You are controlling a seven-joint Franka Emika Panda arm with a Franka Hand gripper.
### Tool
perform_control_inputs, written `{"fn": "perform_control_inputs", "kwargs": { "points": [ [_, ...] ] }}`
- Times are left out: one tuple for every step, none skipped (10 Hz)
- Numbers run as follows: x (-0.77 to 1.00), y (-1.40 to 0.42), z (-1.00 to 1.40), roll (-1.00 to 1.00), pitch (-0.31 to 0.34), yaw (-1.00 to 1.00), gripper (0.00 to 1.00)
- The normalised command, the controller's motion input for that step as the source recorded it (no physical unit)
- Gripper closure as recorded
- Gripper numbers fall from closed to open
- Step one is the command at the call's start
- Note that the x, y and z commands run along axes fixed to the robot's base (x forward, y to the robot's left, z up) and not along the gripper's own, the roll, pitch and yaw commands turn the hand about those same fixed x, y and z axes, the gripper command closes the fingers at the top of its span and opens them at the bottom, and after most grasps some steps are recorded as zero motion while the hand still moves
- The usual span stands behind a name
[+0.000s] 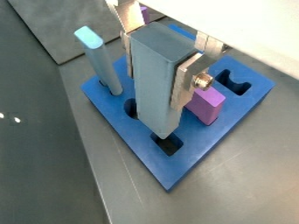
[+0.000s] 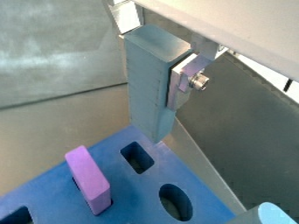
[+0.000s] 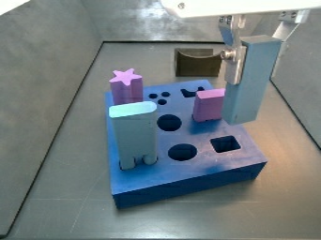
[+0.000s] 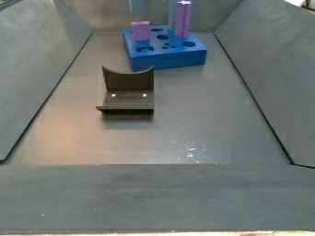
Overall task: Pick up the rectangle object. Move up. Place the rectangle object on the fixture. Regrasp the rectangle object. Move to above the board. Insert the rectangle object.
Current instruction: Insert the rectangle object.
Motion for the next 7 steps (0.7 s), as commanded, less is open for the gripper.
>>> {"fn": "perform_control_inputs", "kwargs": {
  "points": [
    [0.00,-0.13,0.06,0.41,0.000,0.00,1.00],
    [0.00,0.02,0.00,0.00,0.000,0.00,1.00],
    [0.18,0.07,0.01,0.14,0.000,0.20,1.00],
    [0.21,0.45,0.09,-0.47,0.040,0.19,1.00],
    [0.00,0.00,0.00,-0.08,0.000,0.03,1.00],
    [0.00,-0.08,0.00,0.13,0.000,0.00,1.00],
    [0.00,-0.23,-0.24,0.60,-0.200,0.00,1.00]
  ]
}}
